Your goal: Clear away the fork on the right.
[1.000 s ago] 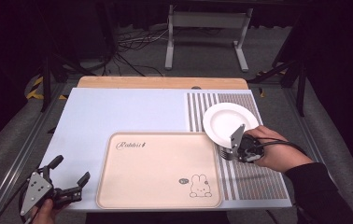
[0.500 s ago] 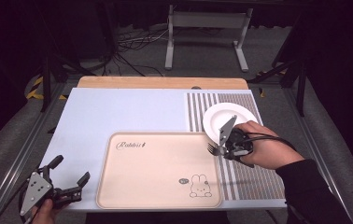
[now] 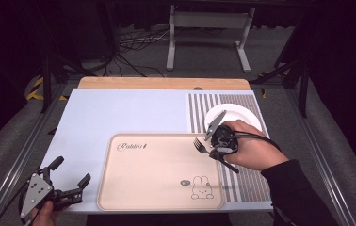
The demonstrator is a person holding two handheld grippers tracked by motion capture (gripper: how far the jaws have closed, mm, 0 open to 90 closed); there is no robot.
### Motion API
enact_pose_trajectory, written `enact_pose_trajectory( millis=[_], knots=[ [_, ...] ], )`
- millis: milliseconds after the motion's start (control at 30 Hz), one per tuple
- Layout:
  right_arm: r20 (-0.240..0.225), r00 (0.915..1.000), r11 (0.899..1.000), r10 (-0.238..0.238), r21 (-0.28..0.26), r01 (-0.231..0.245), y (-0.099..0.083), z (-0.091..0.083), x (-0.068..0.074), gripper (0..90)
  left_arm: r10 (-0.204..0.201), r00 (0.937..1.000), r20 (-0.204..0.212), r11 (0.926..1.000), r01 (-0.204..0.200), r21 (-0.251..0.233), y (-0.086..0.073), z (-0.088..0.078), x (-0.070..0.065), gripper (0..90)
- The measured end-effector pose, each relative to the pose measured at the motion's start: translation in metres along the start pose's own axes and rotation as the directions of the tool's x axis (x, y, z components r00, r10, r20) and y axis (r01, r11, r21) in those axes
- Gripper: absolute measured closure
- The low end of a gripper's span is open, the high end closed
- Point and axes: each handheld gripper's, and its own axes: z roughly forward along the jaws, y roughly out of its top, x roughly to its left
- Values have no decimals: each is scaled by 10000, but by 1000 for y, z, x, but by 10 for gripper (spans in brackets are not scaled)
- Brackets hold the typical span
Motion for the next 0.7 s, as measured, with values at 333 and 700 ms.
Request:
enact_pose_trajectory(
  millis=[333,700],
  knots=[
    [-82,9846,9844,1745,-226,-1746,12,2,2,864,36,10000,-58,10000,-36,8,0,0,0,0],
    [-48,9661,9658,2580,-262,-2580,22,9,8,863,60,9999,-91,10000,-60,-7,-1,1,0,0]
  ],
)
